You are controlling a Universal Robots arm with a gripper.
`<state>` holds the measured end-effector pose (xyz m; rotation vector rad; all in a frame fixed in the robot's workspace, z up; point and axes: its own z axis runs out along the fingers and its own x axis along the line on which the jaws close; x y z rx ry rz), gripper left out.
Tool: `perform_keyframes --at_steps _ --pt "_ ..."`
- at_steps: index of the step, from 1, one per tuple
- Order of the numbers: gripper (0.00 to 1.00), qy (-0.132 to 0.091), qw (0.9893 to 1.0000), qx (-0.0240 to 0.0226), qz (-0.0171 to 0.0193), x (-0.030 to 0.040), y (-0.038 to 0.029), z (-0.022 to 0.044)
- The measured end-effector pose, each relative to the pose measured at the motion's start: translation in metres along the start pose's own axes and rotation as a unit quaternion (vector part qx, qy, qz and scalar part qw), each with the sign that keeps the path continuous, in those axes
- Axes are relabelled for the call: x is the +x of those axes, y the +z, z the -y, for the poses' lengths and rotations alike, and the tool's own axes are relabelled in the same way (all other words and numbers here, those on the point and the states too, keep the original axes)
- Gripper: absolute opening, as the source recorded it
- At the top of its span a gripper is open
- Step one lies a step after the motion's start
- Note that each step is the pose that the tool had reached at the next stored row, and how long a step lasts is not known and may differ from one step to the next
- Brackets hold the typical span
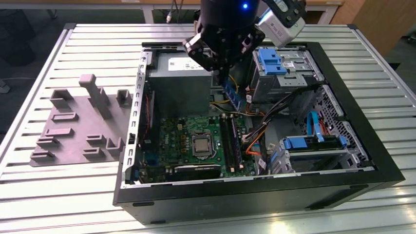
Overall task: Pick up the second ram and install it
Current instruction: 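Insert the second ram into the second slot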
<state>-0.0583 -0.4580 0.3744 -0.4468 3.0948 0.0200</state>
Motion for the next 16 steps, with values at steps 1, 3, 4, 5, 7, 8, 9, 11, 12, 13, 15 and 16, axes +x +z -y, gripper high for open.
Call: perform_keyframes --at_steps 1,3,4,5,7,8,9,11,12,13,15,16 --pt "0.15 0.009 1.0000 0.0002 0.0001 0.0000 0.0001 0.0000" --pt "0.15 0.025 0.9997 0.0004 0.0002 0.0000 0.0002 0.0000" --pt "0.15 0.033 0.9995 0.0005 0.0003 0.0000 0.0003 0.0000" --pt "0.15 0.041 0.9992 0.0007 0.0004 0.0000 0.0004 0.0000" --pt "0.15 0.059 0.9982 0.0009 0.0006 0.0000 0.0009 0.0000" --pt "0.15 0.069 0.9976 0.0011 0.0007 0.0000 0.0012 0.0000" --pt "0.15 0.078 0.9970 0.0013 0.0008 0.0000 0.0015 0.0000" --pt "0.15 0.096 0.9954 0.0016 0.0010 0.0000 0.0021 0.0000" --pt "0.15 0.105 0.9945 0.0017 0.0011 0.0000 0.0024 0.0000" --pt "0.15 0.114 0.9935 0.0018 0.0012 0.0001 0.0027 0.0000" --pt "0.15 0.132 0.9912 0.0022 0.0014 0.0001 0.0033 0.0000" --pt "0.15 0.141 0.9900 0.0023 0.0015 0.0001 0.0037 0.0000"
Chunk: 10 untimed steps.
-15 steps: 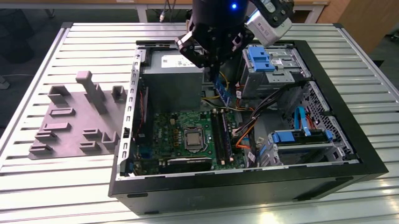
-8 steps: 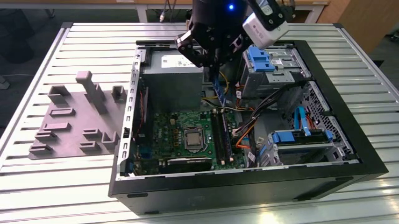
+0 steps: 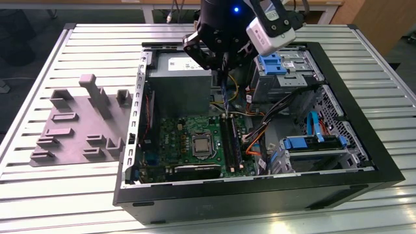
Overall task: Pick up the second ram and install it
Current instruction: 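Insert the second ram into the second slot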
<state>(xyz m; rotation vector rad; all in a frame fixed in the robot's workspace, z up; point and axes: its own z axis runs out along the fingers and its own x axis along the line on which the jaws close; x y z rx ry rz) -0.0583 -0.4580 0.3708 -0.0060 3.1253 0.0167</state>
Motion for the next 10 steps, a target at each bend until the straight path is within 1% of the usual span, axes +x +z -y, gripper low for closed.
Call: perform_keyframes --at_steps 2,3,8,10 --pt "0.15 0.017 0.9998 0.0004 0.0002 0.0000 0.0005 0.0000" --pt "0.15 0.022 0.9998 0.0005 0.0002 0.0000 0.0005 0.0000" --pt "0.15 0.023 0.9997 0.0005 0.0003 0.0000 0.0006 0.0000" --pt "0.15 0.020 0.9998 0.0004 0.0003 0.0000 0.0013 0.0002"
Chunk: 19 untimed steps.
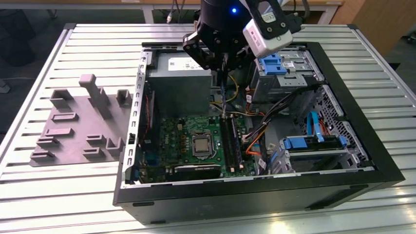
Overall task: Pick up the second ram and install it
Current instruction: 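Insert the second ram into the second slot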
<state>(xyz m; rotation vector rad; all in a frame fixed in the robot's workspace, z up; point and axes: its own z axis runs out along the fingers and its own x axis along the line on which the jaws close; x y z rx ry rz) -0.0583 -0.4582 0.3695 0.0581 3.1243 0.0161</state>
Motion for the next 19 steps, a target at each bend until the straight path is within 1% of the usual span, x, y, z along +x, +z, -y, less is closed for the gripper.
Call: perform_keyframes --at_steps 3,19 --pt "0.15 -0.008 1.0000 0.0000 -0.0002 -0.0001 0.0015 0.0003" --pt "0.15 -0.009 1.0000 0.0000 -0.0002 -0.0002 0.0046 0.0003"
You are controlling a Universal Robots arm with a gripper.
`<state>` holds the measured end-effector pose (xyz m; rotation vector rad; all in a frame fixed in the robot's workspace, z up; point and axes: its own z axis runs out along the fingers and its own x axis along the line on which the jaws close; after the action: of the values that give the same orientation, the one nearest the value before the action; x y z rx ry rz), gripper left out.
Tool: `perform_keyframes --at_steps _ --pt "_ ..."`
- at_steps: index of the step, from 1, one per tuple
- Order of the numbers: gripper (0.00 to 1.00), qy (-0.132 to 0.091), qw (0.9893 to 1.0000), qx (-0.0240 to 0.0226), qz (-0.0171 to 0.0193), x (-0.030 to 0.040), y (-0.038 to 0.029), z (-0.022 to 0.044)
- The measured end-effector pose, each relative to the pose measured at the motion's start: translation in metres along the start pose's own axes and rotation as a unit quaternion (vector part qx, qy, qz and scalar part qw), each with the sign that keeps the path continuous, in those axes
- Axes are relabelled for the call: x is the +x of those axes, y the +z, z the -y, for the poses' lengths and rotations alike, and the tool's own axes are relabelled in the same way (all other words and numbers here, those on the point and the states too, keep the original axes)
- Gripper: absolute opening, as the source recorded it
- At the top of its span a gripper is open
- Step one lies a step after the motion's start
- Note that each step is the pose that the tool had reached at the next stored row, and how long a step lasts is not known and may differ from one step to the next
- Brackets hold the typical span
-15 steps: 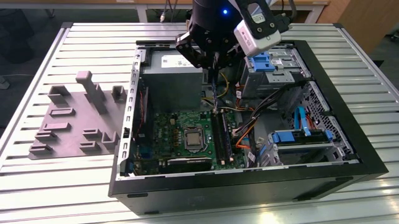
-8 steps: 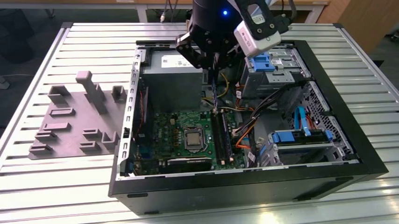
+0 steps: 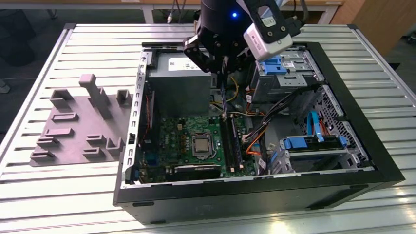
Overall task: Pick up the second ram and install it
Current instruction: 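Insert the second ram into the second slot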
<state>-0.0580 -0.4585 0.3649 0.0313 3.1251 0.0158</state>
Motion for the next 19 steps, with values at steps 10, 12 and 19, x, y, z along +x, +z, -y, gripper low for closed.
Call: perform_keyframes --at_steps 10,12,19 --pt "0.15 0.000 1.0000 0.0000 0.0000 0.0001 0.0042 0.0000" --pt "0.15 0.000 1.0000 -0.0001 0.0000 0.0001 0.0046 0.0002" --pt "0.15 -0.001 1.0000 -0.0001 -0.0001 -0.0016 0.0107 0.0042"
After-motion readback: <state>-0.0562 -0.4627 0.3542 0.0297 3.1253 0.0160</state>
